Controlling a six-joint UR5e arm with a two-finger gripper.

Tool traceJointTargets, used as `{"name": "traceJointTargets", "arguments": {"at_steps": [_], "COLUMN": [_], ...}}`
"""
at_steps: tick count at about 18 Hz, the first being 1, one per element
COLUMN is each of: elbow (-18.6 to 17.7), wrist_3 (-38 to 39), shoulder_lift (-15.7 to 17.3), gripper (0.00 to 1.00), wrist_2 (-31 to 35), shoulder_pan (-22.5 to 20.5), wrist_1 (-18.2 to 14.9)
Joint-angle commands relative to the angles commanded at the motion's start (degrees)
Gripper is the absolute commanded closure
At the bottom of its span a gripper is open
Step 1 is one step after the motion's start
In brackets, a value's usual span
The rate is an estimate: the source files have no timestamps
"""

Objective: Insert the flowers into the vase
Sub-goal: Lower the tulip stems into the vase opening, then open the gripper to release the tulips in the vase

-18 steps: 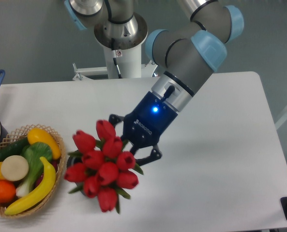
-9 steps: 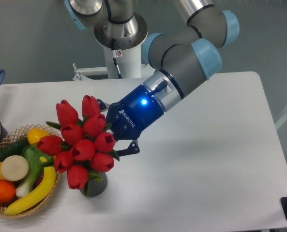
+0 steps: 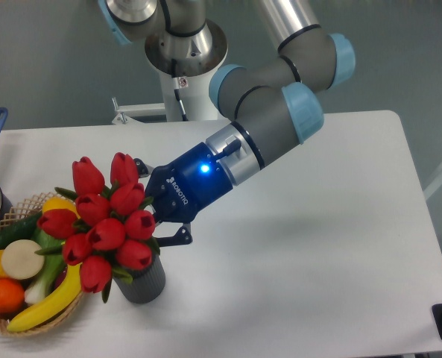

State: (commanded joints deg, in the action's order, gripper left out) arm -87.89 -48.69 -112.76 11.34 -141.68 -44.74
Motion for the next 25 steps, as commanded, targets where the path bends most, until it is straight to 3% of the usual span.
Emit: {"name": "traceJointTargets", "arguments": {"at_steps": [6,11,21,25], "elbow": [-1.31,-5.18,-13.79,-15.90], "wrist_3": [-2.37,-5.35,-17.83,-18.46], "shoulder_lift": [-2.64,-2.64,-2.38,-2.38], "gripper": [0.96,0.95,0.82,0.34], "wrist_2": [0.09,0.35,1.05,1.05], "shoulder_pan": [0.35,0.35,-0.17,-2.72], "wrist_1": [0.00,0.00,0.00,0.09]}}
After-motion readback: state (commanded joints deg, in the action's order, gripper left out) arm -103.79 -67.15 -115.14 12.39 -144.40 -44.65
